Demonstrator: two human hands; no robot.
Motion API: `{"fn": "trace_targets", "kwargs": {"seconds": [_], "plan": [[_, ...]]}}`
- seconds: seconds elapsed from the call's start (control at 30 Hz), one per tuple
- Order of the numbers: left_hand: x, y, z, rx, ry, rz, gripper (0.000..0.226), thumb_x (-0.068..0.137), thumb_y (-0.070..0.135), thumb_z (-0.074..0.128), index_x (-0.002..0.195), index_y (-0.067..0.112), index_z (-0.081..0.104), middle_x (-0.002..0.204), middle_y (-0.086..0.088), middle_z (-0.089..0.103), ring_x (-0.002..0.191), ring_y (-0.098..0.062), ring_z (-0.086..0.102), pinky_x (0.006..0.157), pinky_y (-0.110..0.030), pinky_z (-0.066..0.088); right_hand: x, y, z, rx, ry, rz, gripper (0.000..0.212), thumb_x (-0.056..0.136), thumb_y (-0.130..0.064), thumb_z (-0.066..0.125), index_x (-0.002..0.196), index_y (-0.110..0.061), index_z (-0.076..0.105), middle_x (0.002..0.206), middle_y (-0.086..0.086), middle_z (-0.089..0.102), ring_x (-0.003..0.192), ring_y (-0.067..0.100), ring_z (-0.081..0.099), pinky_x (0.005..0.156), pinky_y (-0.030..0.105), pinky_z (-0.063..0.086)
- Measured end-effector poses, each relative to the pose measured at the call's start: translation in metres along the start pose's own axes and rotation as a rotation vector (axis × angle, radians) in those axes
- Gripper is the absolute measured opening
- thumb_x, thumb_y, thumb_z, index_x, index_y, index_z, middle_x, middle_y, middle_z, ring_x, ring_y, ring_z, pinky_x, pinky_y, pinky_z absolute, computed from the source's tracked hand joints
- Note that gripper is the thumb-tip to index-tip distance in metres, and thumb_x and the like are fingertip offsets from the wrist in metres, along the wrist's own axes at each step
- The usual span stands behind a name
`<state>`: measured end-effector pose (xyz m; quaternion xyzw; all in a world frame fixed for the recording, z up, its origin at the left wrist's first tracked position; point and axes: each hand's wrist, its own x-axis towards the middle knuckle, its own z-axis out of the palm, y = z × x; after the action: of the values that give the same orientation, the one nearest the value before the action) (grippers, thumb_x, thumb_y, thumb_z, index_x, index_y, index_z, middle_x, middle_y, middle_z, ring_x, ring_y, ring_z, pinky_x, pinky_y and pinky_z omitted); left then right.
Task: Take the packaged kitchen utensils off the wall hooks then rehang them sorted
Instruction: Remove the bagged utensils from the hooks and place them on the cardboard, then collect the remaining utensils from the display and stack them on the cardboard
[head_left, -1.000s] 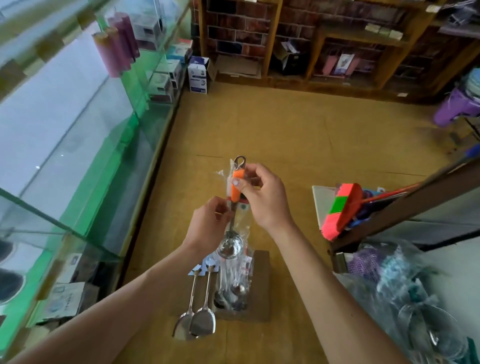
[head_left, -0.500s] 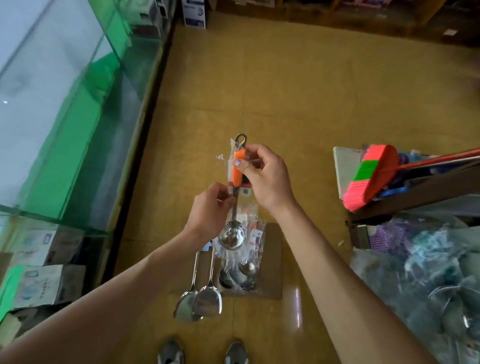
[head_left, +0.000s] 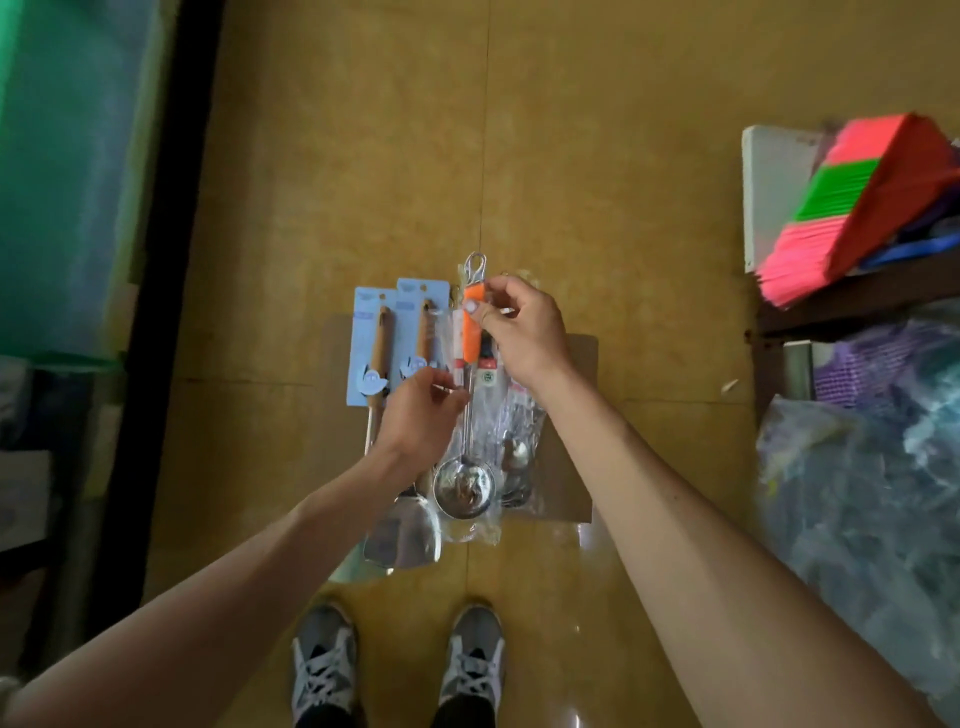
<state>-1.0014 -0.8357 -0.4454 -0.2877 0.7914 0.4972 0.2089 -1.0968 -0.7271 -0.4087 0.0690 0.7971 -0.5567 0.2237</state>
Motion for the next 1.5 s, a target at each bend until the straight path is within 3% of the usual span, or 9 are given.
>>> {"fn": "trace_targets", "kwargs": {"seconds": [0.13,0.3,0.47,0.63,0.83,0.97,1.17,1.33,1.5], "plan": [[0.018,-0.027,0.024,-0.127,-0.032,-0.092,0.021,0.093,0.025,0.066,0.108,0.012,0.061,0.087,-0.005,0.070,0.063,-0.016,0.058,0.064,-0.040,0.056,0.018,0.047,0.010,-0.051,0.050,0.027,0.028,0.092,-0.012,0.069,0.120,-0.007,0.066,0.109,0.008,0.062,0.082,0.005,0.058,0.050,0.005,0.043],[0.035,-0.039,0.036,-0.140,-0.126,-0.116,0.050,0.092,0.026,0.068,0.137,0.013,0.050,0.117,-0.004,0.069,0.098,-0.018,0.066,0.090,-0.038,0.054,0.034,0.086,0.015,-0.267,0.088,-0.005,0.050,0.089,-0.019,0.072,0.137,-0.016,0.057,0.134,0.008,0.057,0.108,0.022,0.062,0.096,0.038,0.051],[0.034,-0.037,0.036,-0.089,-0.127,-0.101,0.051,0.094,0.024,0.065,0.141,0.012,0.048,0.129,-0.006,0.063,0.107,-0.018,0.063,0.088,-0.034,0.055,0.029,0.098,0.010,-0.312,0.207,-0.037,0.043,0.092,-0.012,0.067,0.134,-0.013,0.058,0.129,0.009,0.054,0.094,0.017,0.061,0.091,0.037,0.052],[0.028,-0.026,0.026,0.013,-0.086,-0.064,0.050,0.096,0.027,0.061,0.142,0.015,0.048,0.134,-0.003,0.059,0.102,-0.012,0.060,0.065,-0.013,0.044,0.025,0.091,0.003,-0.286,0.214,-0.025,0.043,0.095,-0.012,0.064,0.137,-0.015,0.057,0.122,0.005,0.053,0.089,0.013,0.057,0.087,0.028,0.052],[0.014,0.004,0.002,-0.007,-0.036,-0.079,0.047,0.094,0.025,0.063,0.138,0.016,0.052,0.133,-0.002,0.059,0.105,-0.020,0.064,0.084,-0.036,0.055,0.011,0.063,-0.005,-0.256,0.224,-0.024,0.042,0.094,-0.014,0.065,0.135,-0.015,0.059,0.122,0.005,0.055,0.089,0.011,0.057,0.088,0.033,0.053],[-0.003,0.048,-0.022,0.034,-0.032,-0.033,0.047,0.095,0.034,0.062,0.137,0.016,0.052,0.128,-0.002,0.062,0.107,-0.021,0.064,0.087,-0.038,0.055,-0.003,0.019,-0.025,-0.269,0.256,-0.032,0.041,0.095,-0.020,0.066,0.135,-0.014,0.057,0.125,0.005,0.060,0.104,0.016,0.061,0.087,0.023,0.048],[-0.039,0.155,-0.061,0.229,0.011,0.150,0.055,0.098,0.047,0.048,0.146,0.021,0.042,0.133,-0.010,0.060,0.114,-0.028,0.061,0.082,-0.028,0.045,-0.028,-0.067,-0.073,-0.272,0.325,-0.062,0.048,0.099,-0.033,0.057,0.143,-0.012,0.051,0.142,0.009,0.056,0.129,0.021,0.053,0.101,0.023,0.038],[-0.083,0.233,-0.109,0.426,0.085,0.442,0.067,0.096,0.059,0.040,0.152,0.025,0.030,0.157,-0.005,0.032,0.140,-0.029,0.034,0.114,-0.047,0.031,-0.074,-0.150,-0.114,-0.344,0.401,-0.156,0.055,0.101,-0.043,0.050,0.147,-0.012,0.046,0.149,0.006,0.049,0.138,0.020,0.043,0.111,0.025,0.031],[-0.143,0.300,-0.132,0.653,0.142,0.754,0.073,0.095,0.068,0.030,0.154,0.025,0.025,0.161,-0.008,0.021,0.148,-0.028,0.018,0.119,-0.049,0.019,-0.144,-0.209,-0.164,-0.485,0.556,-0.224,0.067,0.098,-0.058,0.037,0.151,-0.016,0.040,0.155,0.008,0.041,0.145,0.021,0.034,0.118,0.041,0.029]]}}
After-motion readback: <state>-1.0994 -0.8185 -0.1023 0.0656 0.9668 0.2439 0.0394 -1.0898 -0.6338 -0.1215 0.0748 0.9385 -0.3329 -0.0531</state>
